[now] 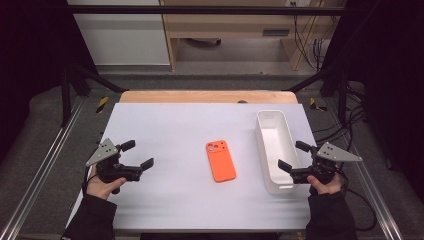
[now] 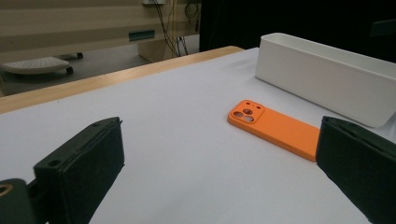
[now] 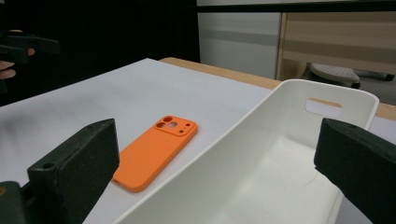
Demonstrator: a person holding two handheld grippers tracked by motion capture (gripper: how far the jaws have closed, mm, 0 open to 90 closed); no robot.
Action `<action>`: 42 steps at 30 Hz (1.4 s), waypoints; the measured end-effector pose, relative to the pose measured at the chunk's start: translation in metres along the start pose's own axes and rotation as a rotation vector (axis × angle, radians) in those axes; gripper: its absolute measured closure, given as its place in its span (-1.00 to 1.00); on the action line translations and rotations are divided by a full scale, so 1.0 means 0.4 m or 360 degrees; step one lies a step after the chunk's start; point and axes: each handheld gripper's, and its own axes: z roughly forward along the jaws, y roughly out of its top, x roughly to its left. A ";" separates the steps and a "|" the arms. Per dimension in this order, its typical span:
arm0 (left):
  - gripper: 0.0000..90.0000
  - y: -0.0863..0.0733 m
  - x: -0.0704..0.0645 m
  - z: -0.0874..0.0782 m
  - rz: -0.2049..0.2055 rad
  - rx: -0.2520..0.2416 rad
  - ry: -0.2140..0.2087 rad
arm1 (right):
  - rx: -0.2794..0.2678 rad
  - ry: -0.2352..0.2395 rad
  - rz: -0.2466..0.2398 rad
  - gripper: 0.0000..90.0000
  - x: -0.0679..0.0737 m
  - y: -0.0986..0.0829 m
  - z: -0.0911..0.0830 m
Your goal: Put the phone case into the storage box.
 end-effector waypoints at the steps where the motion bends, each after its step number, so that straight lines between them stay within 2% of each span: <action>1: -0.99 0.000 -0.001 0.001 -0.0002 0.0004 0.0002 | 0.0002 0.0003 -0.0001 -0.99 0.000 0.000 0.000; 9: -1.00 0.003 -0.005 0.003 -0.0009 0.0008 0.0000 | 0.0017 -0.0003 0.0001 -0.99 0.002 0.000 0.000; 18: -1.00 0.016 -0.020 0.011 0.0003 0.0048 -0.0007 | 0.0034 -0.0004 -0.0011 -0.99 0.001 -0.001 0.000; 24: -1.00 0.036 -0.048 0.025 0.0031 0.0072 -0.0014 | 0.0037 -0.0006 -0.0012 -0.99 0.001 0.000 0.000; 27: -1.00 0.045 -0.061 0.036 0.0025 0.0112 0.0015 | 0.0033 -0.0003 -0.0015 -0.99 0.001 0.000 0.000; 42: -0.94 0.056 -0.108 0.094 0.0026 0.0166 -0.0054 | 0.0034 -0.0013 -0.0017 -0.99 0.001 0.001 -0.002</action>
